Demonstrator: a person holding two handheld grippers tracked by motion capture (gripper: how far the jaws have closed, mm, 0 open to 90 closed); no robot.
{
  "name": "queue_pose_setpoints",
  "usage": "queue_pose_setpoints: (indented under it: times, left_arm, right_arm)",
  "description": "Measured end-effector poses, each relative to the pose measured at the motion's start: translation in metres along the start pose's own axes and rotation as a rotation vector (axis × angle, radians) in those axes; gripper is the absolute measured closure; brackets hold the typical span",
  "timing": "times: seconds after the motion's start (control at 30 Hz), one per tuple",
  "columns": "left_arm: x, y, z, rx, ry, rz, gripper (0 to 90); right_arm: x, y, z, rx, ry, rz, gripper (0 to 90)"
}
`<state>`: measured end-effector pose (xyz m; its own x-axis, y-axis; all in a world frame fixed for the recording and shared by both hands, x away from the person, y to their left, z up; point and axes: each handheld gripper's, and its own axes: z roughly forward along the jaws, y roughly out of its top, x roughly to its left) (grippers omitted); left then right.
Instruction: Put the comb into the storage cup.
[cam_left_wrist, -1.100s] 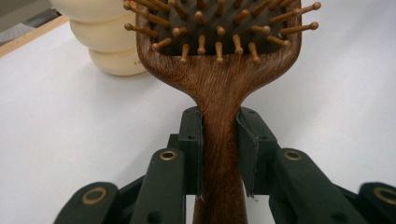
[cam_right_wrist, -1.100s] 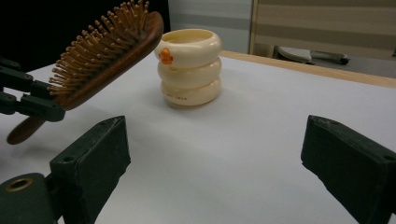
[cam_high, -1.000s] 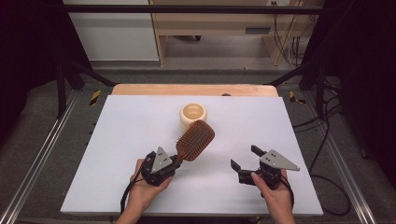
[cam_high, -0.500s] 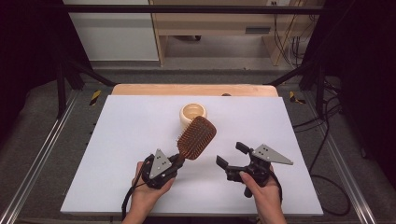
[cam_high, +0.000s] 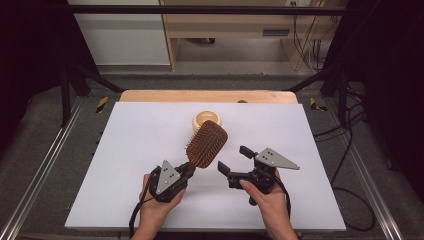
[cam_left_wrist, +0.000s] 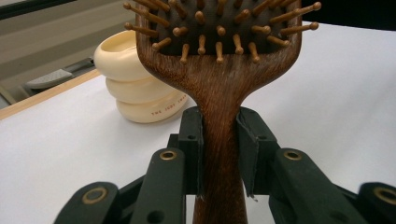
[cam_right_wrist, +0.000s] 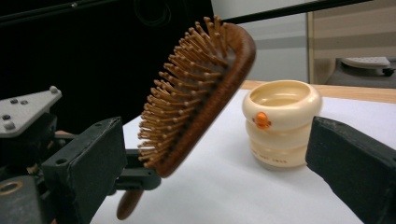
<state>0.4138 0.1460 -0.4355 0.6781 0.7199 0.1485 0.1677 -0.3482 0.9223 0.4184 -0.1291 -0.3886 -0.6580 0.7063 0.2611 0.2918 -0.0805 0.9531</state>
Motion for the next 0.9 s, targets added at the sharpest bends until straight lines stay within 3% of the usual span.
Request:
queue_pose_setpoints:
  times: [0.2,0.53,0.9]
  left_arm:
    - [0.002,-0.001,-0.001,-0.016,-0.001,-0.011,72.5]
    - [0.001,-0.002,-0.001,-0.03,-0.009,0.001,72.6]
    - [0.001,-0.002,-0.001,-0.033,-0.008,0.004,72.5]
  right_arm:
    - [0.006,0.005,0.018,0.01,0.03,0.005,6.4]
    - [0.007,0.017,0.05,0.029,0.097,0.06,7.8]
    - [0.004,0.022,0.062,0.034,0.122,0.115,13.8]
